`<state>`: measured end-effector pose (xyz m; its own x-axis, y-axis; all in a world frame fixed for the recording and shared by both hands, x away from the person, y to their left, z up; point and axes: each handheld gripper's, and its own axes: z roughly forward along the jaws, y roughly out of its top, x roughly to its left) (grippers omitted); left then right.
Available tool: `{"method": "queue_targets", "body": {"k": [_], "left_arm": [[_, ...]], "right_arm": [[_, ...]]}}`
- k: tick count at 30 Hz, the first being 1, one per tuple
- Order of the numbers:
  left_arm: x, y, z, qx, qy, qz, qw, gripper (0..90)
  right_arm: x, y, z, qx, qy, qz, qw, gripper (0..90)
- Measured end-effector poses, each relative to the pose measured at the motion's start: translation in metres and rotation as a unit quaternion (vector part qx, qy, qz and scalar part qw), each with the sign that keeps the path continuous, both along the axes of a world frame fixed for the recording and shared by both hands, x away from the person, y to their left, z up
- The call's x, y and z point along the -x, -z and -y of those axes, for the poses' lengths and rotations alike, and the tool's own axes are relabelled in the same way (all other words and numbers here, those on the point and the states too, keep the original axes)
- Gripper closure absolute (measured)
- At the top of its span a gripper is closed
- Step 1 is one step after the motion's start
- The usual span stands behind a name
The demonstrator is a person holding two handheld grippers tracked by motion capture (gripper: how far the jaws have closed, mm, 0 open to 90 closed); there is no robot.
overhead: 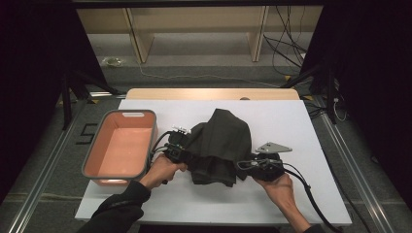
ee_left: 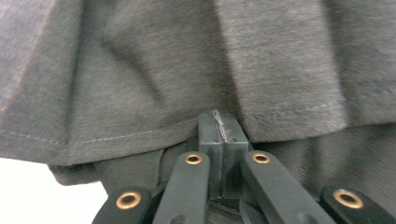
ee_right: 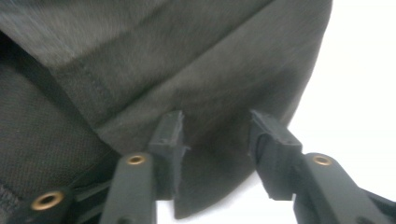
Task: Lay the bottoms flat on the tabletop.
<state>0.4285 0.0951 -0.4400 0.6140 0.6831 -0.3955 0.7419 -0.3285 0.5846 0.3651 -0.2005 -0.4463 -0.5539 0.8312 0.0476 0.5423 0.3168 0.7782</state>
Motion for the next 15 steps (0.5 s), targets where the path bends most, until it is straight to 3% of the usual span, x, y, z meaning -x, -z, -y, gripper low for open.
{"method": "queue_targets", "body": {"k": [4,7,10,15], "left_arm": [[-0.001,0.0,-0.002,-0.009,-0.013,0.01,0.9998,89.2],[-0.002,-0.002,-0.007,-0.003,-0.018,0.01,0.9998,88.6],[-0.004,-0.004,-0.012,-0.009,-0.03,0.022,0.9993,72.3],[-0.008,-0.007,-0.019,-0.034,-0.062,0.023,0.9972,44.8]], "right_arm": [[-0.004,0.007,-0.006,0.007,-0.005,-0.024,0.9997,63.2],[-0.004,0.009,-0.01,0.009,-0.011,-0.025,0.9996,67.6],[-0.005,0.008,-0.012,0.01,-0.013,-0.024,0.9996,71.8],[-0.006,0.01,-0.015,0.015,-0.017,-0.026,0.9994,77.2]]}}
